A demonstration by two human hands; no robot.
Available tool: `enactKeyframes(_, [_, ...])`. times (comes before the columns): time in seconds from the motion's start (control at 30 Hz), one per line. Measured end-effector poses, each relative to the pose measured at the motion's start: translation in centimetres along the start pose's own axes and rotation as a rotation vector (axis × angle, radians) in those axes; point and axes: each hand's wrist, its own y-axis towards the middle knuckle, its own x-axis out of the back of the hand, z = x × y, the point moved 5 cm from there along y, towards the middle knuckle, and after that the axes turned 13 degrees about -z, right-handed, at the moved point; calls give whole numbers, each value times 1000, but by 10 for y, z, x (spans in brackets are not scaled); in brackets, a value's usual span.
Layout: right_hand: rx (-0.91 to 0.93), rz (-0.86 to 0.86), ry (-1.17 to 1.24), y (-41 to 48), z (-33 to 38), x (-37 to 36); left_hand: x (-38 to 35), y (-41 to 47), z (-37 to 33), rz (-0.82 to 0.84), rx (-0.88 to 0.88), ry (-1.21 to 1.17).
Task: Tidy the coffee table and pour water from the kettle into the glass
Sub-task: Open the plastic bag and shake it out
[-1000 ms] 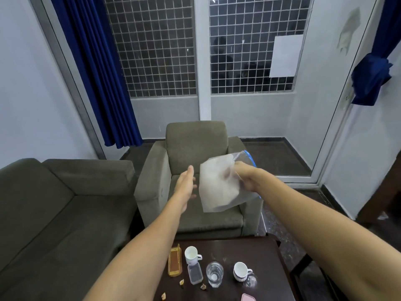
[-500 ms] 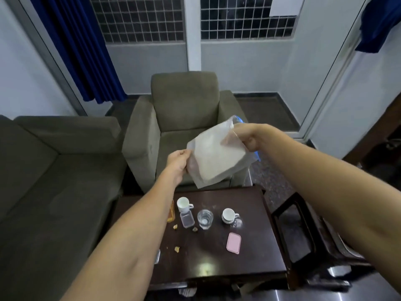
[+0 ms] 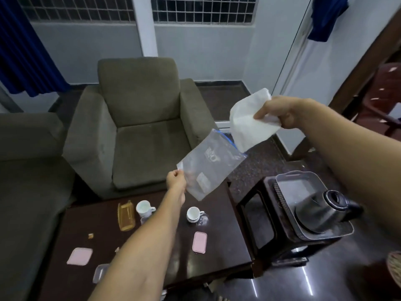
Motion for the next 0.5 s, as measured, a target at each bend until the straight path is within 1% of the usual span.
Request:
enactKeyframes(0.13, [-22, -150, 188, 34, -34, 43, -45, 8, 40, -99, 96, -54])
enactKeyframes(0.27, [-80, -197, 250, 69, -82, 53, -83, 13, 97, -201, 292, -170])
enactKeyframes(0.33, [-105, -183, 261, 87, -110, 46, -102, 14, 127, -183, 391, -240])
enactKeyframes(0.5, [-172, -127, 269, 121, -177, 12, -129, 25, 190, -89, 522, -302])
